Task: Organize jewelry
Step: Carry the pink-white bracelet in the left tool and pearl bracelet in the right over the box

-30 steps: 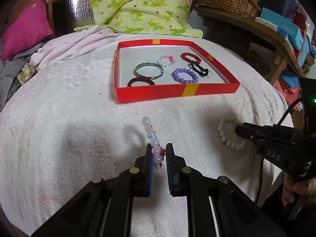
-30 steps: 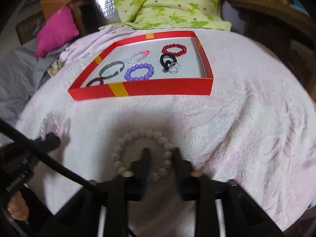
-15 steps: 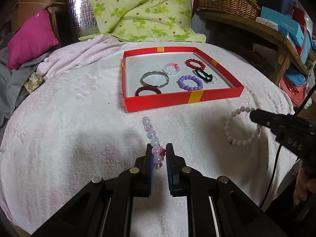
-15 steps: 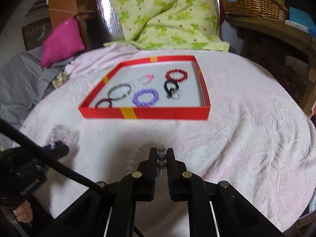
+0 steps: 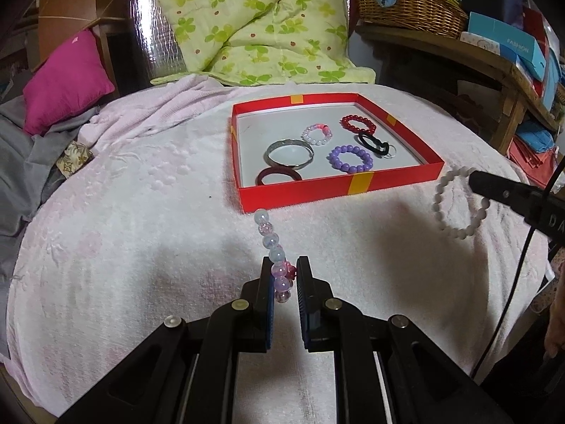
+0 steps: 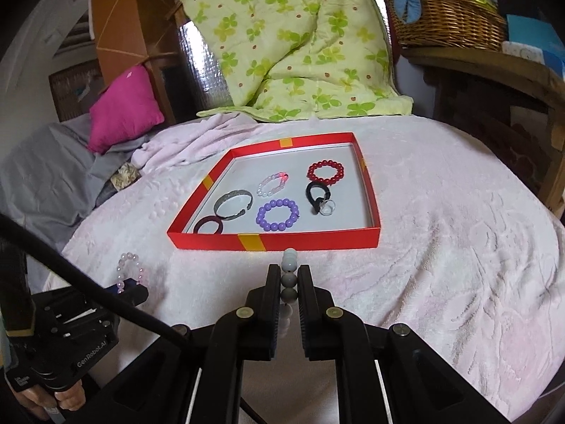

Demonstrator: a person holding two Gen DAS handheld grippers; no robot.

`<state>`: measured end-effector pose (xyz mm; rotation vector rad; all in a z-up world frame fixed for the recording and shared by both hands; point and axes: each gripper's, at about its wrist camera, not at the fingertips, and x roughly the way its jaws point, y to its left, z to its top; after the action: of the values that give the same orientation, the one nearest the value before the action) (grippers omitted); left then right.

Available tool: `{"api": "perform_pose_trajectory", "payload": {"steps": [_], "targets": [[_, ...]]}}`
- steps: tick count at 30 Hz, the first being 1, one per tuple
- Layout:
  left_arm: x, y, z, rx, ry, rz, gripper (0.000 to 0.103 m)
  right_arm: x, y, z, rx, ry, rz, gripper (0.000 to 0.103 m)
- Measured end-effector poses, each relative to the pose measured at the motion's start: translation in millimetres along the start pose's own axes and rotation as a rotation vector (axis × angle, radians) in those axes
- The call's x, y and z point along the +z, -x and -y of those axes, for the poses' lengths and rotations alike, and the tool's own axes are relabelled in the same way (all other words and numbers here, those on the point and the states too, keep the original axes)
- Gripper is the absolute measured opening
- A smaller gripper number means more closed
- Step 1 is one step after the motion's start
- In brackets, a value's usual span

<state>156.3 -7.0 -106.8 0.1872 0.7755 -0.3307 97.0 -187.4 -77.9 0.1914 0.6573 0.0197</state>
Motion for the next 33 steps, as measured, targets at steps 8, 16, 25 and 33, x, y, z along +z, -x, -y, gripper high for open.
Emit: {"api": "perform_pose_trajectory", "payload": {"steps": [8, 16, 25, 33], "targets": [[4, -3, 5, 0.053, -0.028, 0.012, 0.012, 13, 13, 21, 0.019, -0.060, 0.038, 0.010], [12, 4, 19, 0.057, -0.069, 0.023, 0.012, 30, 19, 39, 0.045, -0.112, 0.049, 0.010], [32, 13, 35, 0.072, -0.125, 0.049, 0.012, 62, 9, 32, 0.078, -0.084, 0.065, 0.010], [83, -4, 14, 0.039, -0.047, 0.087, 0.013, 94, -20, 31, 0.129, -0.119, 0.061, 0.011]]}}
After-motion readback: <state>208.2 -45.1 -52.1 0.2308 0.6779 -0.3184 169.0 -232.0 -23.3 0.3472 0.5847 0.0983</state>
